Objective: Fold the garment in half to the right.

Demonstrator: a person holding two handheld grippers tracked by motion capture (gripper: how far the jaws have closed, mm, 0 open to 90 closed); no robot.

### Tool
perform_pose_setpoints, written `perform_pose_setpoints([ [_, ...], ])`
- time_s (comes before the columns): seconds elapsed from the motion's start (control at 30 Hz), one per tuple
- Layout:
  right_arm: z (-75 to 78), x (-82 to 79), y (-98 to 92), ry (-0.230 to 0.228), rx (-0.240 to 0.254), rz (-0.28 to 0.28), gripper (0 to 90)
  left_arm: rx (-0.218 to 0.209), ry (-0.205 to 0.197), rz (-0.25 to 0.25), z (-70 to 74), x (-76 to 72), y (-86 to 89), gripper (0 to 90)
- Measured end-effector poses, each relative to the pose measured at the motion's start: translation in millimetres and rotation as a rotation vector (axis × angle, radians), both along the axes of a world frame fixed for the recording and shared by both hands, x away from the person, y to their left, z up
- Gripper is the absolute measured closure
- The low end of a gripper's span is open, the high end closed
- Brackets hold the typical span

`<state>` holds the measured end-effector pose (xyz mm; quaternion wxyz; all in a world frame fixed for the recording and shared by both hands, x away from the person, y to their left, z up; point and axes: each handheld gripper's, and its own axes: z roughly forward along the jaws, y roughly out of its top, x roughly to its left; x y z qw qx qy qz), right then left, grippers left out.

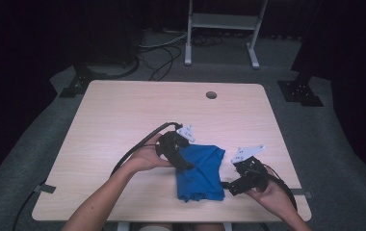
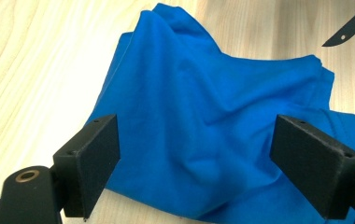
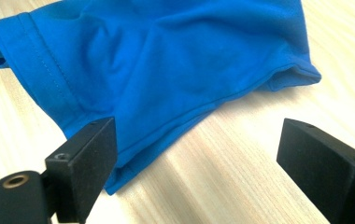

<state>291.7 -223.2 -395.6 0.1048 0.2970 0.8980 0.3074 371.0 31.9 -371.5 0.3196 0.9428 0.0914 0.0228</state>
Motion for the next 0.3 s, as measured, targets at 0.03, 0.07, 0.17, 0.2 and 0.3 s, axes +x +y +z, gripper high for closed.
perform_pose_setpoints([
  [0.03,0.5,-0.1,-0.4,0.0,0.001,-0.003,12.2,0.0,-0.001,0.003,0.1,-0.3,-0.3,15.4],
  [0.07,0.8,-0.1,-0.6,0.0,0.001,-0.005,12.2,-0.004,-0.001,0.007,0.1,-0.9,-0.6,15.4],
  [0.17,1.1,-0.7,0.0,0.001,0.0,-0.001,12.2,-0.007,-0.003,0.004,1.4,-1.7,-0.1,15.4],
  [0.2,1.1,-0.9,0.1,0.0,-0.001,0.0,12.2,-0.013,0.001,0.003,2.1,-1.6,0.3,15.4],
  [0.3,2.1,-1.1,-0.3,-0.004,0.001,0.003,12.2,-0.018,-0.002,0.002,4.2,-1.6,1.7,15.4],
])
